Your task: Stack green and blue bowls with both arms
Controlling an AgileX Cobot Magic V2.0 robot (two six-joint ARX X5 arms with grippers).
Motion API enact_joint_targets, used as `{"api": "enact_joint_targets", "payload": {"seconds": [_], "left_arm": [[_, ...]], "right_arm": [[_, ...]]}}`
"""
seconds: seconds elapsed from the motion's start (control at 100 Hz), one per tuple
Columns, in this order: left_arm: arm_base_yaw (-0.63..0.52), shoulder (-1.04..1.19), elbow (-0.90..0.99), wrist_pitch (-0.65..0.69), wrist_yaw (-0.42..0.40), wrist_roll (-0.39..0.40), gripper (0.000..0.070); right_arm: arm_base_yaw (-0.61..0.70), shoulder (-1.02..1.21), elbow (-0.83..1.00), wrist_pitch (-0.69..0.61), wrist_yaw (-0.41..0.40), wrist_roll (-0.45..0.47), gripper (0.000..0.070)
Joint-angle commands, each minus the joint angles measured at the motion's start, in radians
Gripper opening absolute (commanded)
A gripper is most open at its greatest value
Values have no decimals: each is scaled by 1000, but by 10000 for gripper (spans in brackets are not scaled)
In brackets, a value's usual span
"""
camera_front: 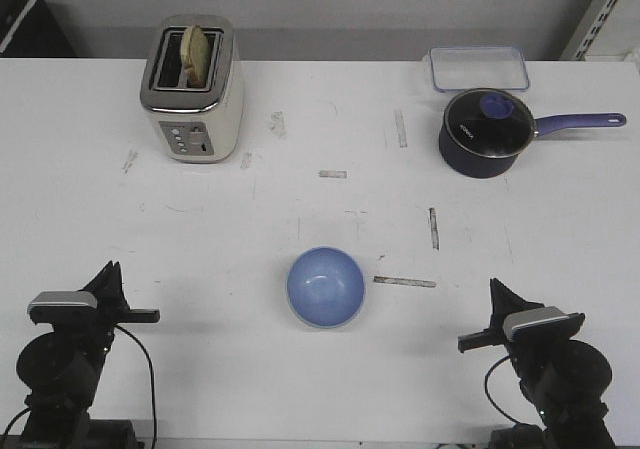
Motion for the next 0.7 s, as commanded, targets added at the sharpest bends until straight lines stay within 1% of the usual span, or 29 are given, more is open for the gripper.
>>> {"api": "enact_joint_targets", "payload": {"seconds": [0.0,0.19,0.29,0.34,0.42,0.46,0.59,0.64,0.69], "left_arm": [[2,-1,9,10,-2,8,1],[1,-18,6,12,-1,8,1],[2,-63,-31,19,-1,4,1],[2,-97,-72,43,0,-6,1],[2,-159,-167,124,2,-27,1],[2,-199,-227,168,8,-27,1],[2,-308,-377,246,36,-29,1],[1,-304,-426,300,36,-29,1],[1,-303,-429,264,48,-28,1]], "right_arm": [[2,2,8,12,0,-11,0],[2,2,8,12,0,-11,0],[2,2,8,12,0,-11,0],[2,2,8,12,0,-11,0],[2,2,8,12,0,-11,0],[2,2,8,12,0,-11,0],[2,2,8,12,0,-11,0],[2,2,8,12,0,-11,0],[2,2,8,11,0,-11,0]]}}
